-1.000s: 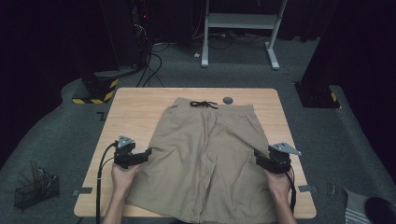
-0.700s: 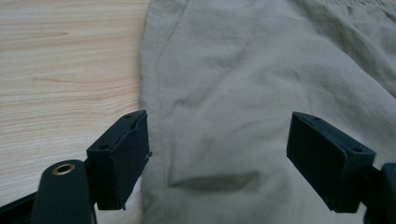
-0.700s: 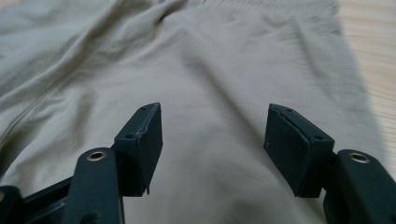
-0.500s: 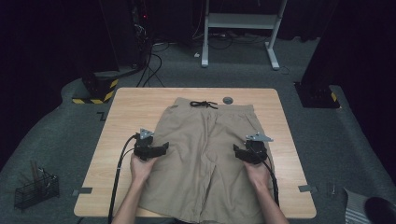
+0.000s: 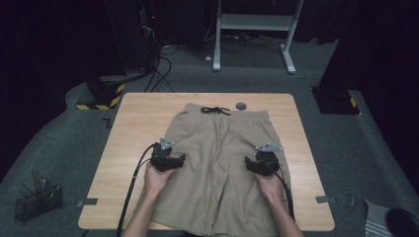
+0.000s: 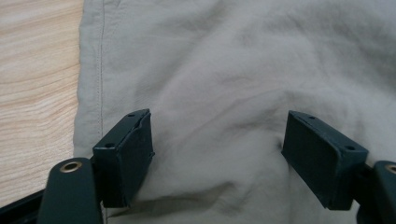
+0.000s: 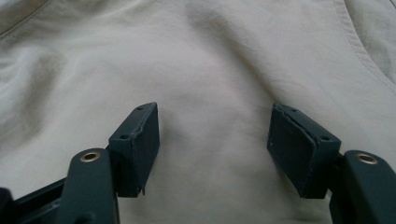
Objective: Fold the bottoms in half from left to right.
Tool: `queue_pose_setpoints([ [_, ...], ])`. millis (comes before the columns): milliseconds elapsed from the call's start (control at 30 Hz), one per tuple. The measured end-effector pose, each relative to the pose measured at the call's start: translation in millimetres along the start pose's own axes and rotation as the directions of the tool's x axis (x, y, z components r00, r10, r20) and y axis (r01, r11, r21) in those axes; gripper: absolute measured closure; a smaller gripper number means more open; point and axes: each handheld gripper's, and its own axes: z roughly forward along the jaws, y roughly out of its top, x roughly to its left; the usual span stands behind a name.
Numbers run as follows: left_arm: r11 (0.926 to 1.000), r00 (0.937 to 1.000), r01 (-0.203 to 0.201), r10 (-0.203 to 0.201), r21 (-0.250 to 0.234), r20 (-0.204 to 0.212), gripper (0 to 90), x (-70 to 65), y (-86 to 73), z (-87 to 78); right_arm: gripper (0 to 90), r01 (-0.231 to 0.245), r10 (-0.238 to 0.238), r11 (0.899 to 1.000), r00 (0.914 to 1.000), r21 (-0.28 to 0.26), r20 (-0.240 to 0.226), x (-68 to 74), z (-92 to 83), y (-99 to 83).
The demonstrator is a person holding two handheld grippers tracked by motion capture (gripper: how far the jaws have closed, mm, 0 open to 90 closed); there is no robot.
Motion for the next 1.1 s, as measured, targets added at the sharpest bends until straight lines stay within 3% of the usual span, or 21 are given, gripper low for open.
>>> queue_pose_setpoints([
  [500, 0.9997, 0.9995, 0.026, -0.026, 0.000, -0.020, 24.9, -6.8, -4.9, -5.1, 34.2, -0.001, 0.001, 1.000, 1.0000, 0.001, 0.002, 3.1, -3.9, -3.8],
  [1100, 0.9998, 0.9996, 0.018, -0.018, -0.001, -0.020, 24.9, -19.9, -18.7, -20.9, 34.4, 0.019, -0.019, 1.000, 0.9997, -0.002, -0.018, 8.0, -13.6, -12.9],
])
